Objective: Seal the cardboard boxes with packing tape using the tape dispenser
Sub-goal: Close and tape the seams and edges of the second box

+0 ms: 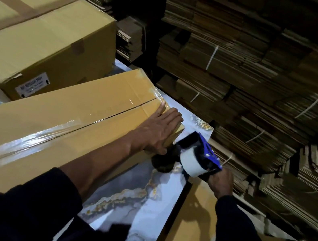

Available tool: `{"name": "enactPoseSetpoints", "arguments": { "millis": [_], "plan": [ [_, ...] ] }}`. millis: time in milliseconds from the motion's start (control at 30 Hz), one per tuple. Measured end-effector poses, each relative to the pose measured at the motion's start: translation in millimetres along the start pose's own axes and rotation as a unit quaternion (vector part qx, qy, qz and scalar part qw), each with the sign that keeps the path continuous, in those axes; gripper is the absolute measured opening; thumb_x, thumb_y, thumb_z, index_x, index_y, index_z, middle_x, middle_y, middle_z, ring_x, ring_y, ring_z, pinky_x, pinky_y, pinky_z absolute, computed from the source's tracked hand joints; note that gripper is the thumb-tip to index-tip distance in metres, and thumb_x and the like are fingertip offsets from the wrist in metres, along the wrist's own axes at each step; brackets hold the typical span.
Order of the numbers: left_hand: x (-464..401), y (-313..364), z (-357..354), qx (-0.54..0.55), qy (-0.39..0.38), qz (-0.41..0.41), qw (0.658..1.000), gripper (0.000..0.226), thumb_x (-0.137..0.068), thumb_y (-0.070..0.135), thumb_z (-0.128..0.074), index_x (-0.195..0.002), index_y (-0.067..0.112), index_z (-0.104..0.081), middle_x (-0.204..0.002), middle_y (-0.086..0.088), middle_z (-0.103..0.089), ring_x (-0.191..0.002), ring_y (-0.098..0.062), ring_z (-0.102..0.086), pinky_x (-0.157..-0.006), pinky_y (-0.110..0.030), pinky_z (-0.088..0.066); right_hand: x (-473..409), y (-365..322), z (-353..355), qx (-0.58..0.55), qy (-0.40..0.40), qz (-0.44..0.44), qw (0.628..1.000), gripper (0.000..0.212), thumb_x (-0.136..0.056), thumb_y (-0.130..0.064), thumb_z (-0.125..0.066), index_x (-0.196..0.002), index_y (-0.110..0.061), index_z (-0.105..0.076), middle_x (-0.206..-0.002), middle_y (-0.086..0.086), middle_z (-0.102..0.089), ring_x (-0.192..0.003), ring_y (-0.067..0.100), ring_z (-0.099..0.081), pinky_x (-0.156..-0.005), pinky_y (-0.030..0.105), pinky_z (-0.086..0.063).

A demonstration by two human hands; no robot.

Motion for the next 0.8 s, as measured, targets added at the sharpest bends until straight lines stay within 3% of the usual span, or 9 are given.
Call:
{"name": "enactPoseSetpoints", "arguments": {
  "millis": [67,133,233,333,400,533,600,700,800],
  "plan": [
    [-0.4,0.1,-0.5,0.011,0.007,-0.004,1.0,0.122,-0.07,0.063,-0.073,-0.161,0.003,-0.018,-0.168,-0.016,-0.018,-0.159,-0.032,-0.004,-0.124,-0.054,0.018,3.1,13.0,7.8,-0.013,0.027,0.0,1.0,0.018,-0.078,-0.01,-0.074,-0.068,0.0,-0.063,-0.07,0.027,-0.063,-0.069,0.04,-0.065,-0.062,0.038,-0.046],
    [-0.4,0.7,0.5,0.019,0.014,-0.009,1.0,0.119,-0.072,0.068,-0.062,-0.161,0.003,-0.019,-0.168,-0.017,-0.019,-0.159,-0.031,-0.005,-0.125,-0.054,0.018,11.4,4.6,16.8,-0.101,0.04,0.007,0.994,0.024,-0.074,-0.012,-0.072,-0.083,0.009,-0.067,-0.08,0.028,-0.067,-0.077,0.036,-0.067,-0.068,0.044,-0.052],
    [0.6,-0.2,2.0,0.034,0.024,-0.006,0.999,0.112,-0.077,0.077,-0.034,-0.161,0.003,-0.024,-0.168,-0.017,-0.023,-0.159,-0.031,-0.008,-0.125,-0.055,0.016,18.5,-24.7,23.3,-0.274,0.028,-0.009,0.961,0.031,-0.069,-0.016,-0.069,-0.097,-0.004,-0.067,-0.094,0.017,-0.07,-0.082,0.02,-0.062,-0.072,0.027,-0.051],
    [0.8,3.2,4.5,0.047,0.061,-0.006,0.997,0.093,-0.09,0.071,-0.03,-0.154,0.003,-0.037,-0.16,-0.016,-0.037,-0.156,-0.031,-0.021,-0.127,-0.055,0.01,20.7,-60.7,34.0,-0.317,0.01,0.035,0.948,0.032,-0.072,-0.014,-0.06,-0.102,-0.004,-0.067,-0.091,0.005,-0.067,-0.068,0.001,-0.055,-0.063,0.01,-0.046],
    [-0.3,5.6,6.6,0.049,0.091,-0.001,0.995,0.074,-0.098,0.06,-0.033,-0.145,0.005,-0.046,-0.149,-0.014,-0.047,-0.149,-0.032,-0.032,-0.127,-0.057,0.004,18.7,-74.7,35.0,-0.35,-0.013,0.017,0.937,0.035,-0.078,-0.014,-0.068,-0.113,-0.012,-0.066,-0.094,-0.001,-0.068,-0.069,-0.003,-0.058,-0.063,0.017,-0.05],
    [-7.3,10.2,10.8,0.043,0.108,0.037,0.993,0.051,-0.104,0.049,-0.03,-0.123,0.008,-0.053,-0.122,-0.011,-0.054,-0.128,-0.033,-0.044,-0.126,-0.059,-0.007,13.6,-94.2,33.3,-0.344,-0.012,0.045,0.938,0.038,-0.087,0.003,-0.073,-0.106,-0.029,-0.071,-0.104,0.004,-0.074,-0.082,0.009,-0.064,-0.077,0.037,-0.05],
    [-9.8,13.5,10.9,0.047,0.123,0.054,0.99,0.042,-0.106,0.043,-0.031,-0.112,0.008,-0.053,-0.111,-0.011,-0.053,-0.117,-0.033,-0.046,-0.125,-0.059,-0.011,17.1,-107.8,35.0,-0.365,-0.011,0.053,0.93,0.039,-0.087,0.008,-0.073,-0.109,-0.025,-0.07,-0.114,0.011,-0.075,-0.097,0.021,-0.068,-0.084,0.037,-0.055],
    [-13.0,16.0,6.5,0.049,0.138,0.073,0.987,0.033,-0.109,0.035,-0.031,-0.107,0.009,-0.053,-0.106,-0.011,-0.051,-0.112,-0.033,-0.046,-0.125,-0.058,-0.013,21.7,-119.3,37.8,-0.372,0.0,0.063,0.926,0.037,-0.089,0.011,-0.07,-0.1,-0.023,-0.066,-0.112,0.016,-0.072,-0.104,0.023,-0.066,-0.091,0.035,-0.054],
    [-15.9,14.9,1.8,0.051,0.127,0.081,0.987,0.025,-0.107,0.031,-0.036,-0.107,0.011,-0.051,-0.105,-0.008,-0.049,-0.113,-0.031,-0.045,-0.126,-0.057,-0.009,24.0,-121.4,34.0,-0.389,-0.022,0.03,0.921,0.028,-0.093,0.003,-0.069,-0.088,-0.024,-0.062,-0.091,0.008,-0.068,-0.079,0.02,-0.062,-0.07,0.036,-0.054]
  ]
}}
Point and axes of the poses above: each hand's wrist, its own x-axis away from the middle knuckle, its own z-axis out of the back of the hand, y = z × x, the point moved 5 cm from there along -x, towards the middle knuckle
